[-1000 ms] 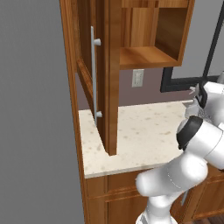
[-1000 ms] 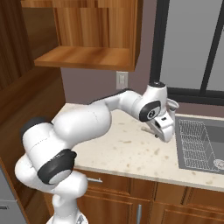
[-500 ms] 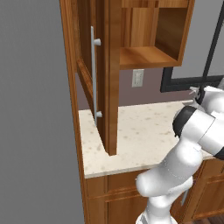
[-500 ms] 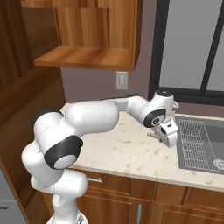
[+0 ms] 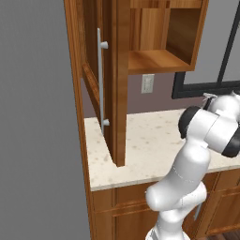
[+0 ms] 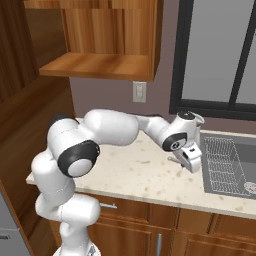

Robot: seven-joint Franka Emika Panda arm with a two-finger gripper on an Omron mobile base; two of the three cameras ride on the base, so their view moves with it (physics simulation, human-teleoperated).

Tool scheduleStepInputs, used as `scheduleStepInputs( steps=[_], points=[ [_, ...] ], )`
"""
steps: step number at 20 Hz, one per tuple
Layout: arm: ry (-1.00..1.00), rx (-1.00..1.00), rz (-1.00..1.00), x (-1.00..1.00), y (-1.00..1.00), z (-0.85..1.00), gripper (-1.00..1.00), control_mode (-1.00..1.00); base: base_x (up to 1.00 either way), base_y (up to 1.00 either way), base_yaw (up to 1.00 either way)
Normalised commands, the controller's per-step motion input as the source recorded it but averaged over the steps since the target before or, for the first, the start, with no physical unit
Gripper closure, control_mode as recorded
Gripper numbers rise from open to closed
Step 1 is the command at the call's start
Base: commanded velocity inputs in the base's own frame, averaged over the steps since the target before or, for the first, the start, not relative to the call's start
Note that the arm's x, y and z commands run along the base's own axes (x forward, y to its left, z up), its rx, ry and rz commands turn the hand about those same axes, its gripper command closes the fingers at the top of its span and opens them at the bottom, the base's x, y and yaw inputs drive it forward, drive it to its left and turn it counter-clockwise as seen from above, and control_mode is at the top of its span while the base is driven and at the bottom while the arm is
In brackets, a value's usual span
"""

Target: Locate and retrieve the dish brush and spray from the cabinet. Place them next to the sink.

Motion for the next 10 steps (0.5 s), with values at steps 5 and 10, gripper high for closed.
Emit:
scheduleStepInputs(
  steps=[5,10],
  points=[
    [-0.01,0.00,0.00,0.31,-0.10,-0.44,1.00,-1.00,0.00,0.00,0.00],
    [0.01,0.02,-0.02,0.37,-0.30,-0.38,1.00,-1.00,0.00,0.00,0.00]
  ],
)
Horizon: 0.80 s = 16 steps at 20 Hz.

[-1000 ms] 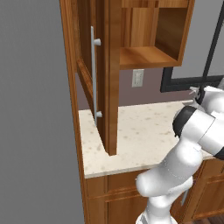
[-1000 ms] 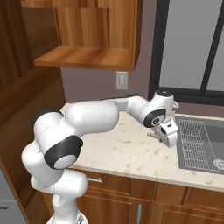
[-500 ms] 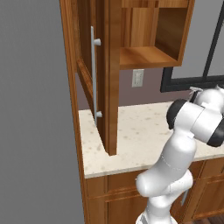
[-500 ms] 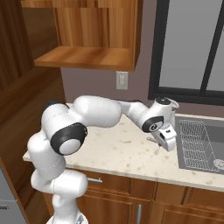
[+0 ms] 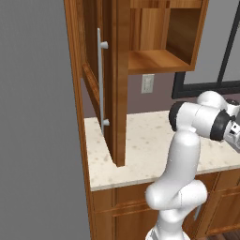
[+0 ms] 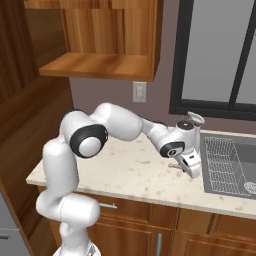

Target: Locate and retrieve the dish brush and spray from the cabinet. Place them next to the sink.

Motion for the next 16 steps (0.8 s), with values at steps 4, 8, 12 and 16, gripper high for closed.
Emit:
scheduleStepInputs(
  steps=[4,8,12,16],
  points=[
    [0.00,0.02,-0.01,0.26,-0.26,-0.29,1.00,-1.00,0.00,0.00,0.00],
    [-0.01,0.00,0.00,0.18,-0.10,-0.21,1.00,-1.00,0.00,0.00,0.00],
    [0.00,0.02,0.00,0.03,-0.01,-0.13,1.00,-1.00,0.00,0.00,0.00],
    [0.03,0.02,-0.06,-0.03,0.01,-0.14,1.00,-1.00,0.00,0.00,0.00]
  ],
)
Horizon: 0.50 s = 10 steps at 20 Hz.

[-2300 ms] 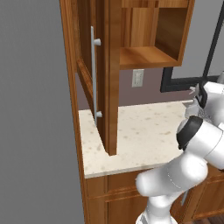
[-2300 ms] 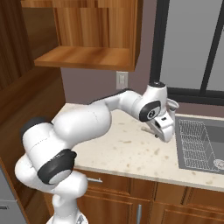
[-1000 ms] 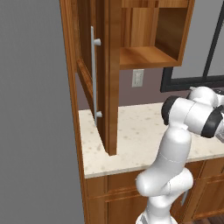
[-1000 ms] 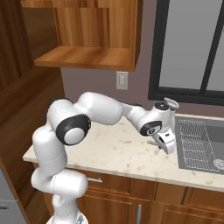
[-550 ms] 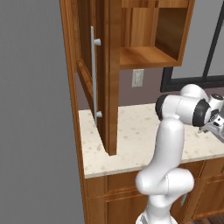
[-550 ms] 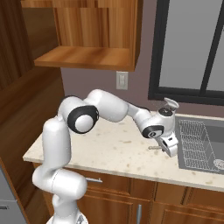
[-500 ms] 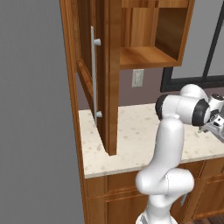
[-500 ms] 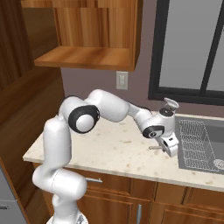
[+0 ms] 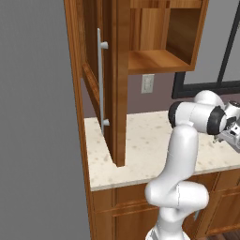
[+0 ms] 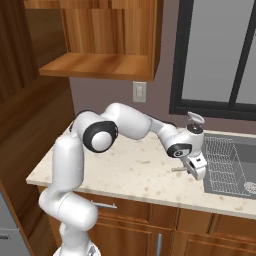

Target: Locate and retrieve the dish brush and spray from the cabinet. Place them next to the sink.

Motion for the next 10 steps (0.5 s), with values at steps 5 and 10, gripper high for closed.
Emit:
scheduleStepInputs(
  steps=[5,10],
  points=[
    [0.03,0.01,-0.08,-0.04,0.10,-0.18,-1.00,-1.00,0.00,0.00,0.00],
    [0.01,0.00,-0.07,0.00,0.15,-0.14,-1.00,-1.00,0.00,0.00,0.00]
  ],
)
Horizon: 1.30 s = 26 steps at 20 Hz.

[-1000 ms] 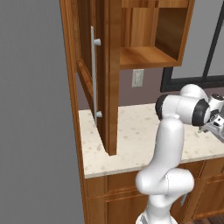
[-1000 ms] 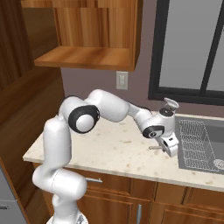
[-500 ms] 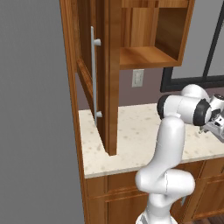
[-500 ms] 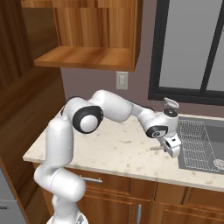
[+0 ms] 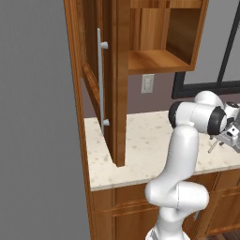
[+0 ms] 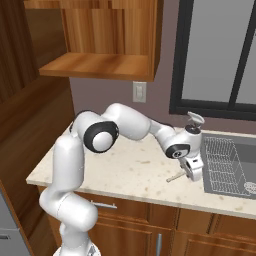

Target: Locate and retrieve the dish brush and spray from the cabinet. Place them next to the sink.

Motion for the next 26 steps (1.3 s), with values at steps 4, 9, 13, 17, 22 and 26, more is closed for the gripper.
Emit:
scheduleStepInputs(
  steps=[4,9,13,17,22,26],
  points=[
    [0.00,0.00,-0.06,0.00,0.09,-0.08,-1.00,-1.00,0.00,0.00,0.00],
    [0.01,0.00,-0.02,0.00,0.00,0.04,-1.00,-1.00,0.00,0.00,0.00],
    [0.00,0.02,-0.02,-0.05,0.00,0.31,-1.00,-1.00,0.00,0.00,0.00],
    [0.00,0.04,0.00,-0.20,0.02,0.43,-1.00,-1.00,0.00,0.00,0.00],
    [-0.02,0.04,0.00,-0.36,0.07,0.23,-1.00,-1.00,0.00,0.00,0.00],
    [-0.06,0.00,0.00,-0.54,0.13,0.09,-1.00,-1.00,0.00,0.00,0.00]
  ],
)
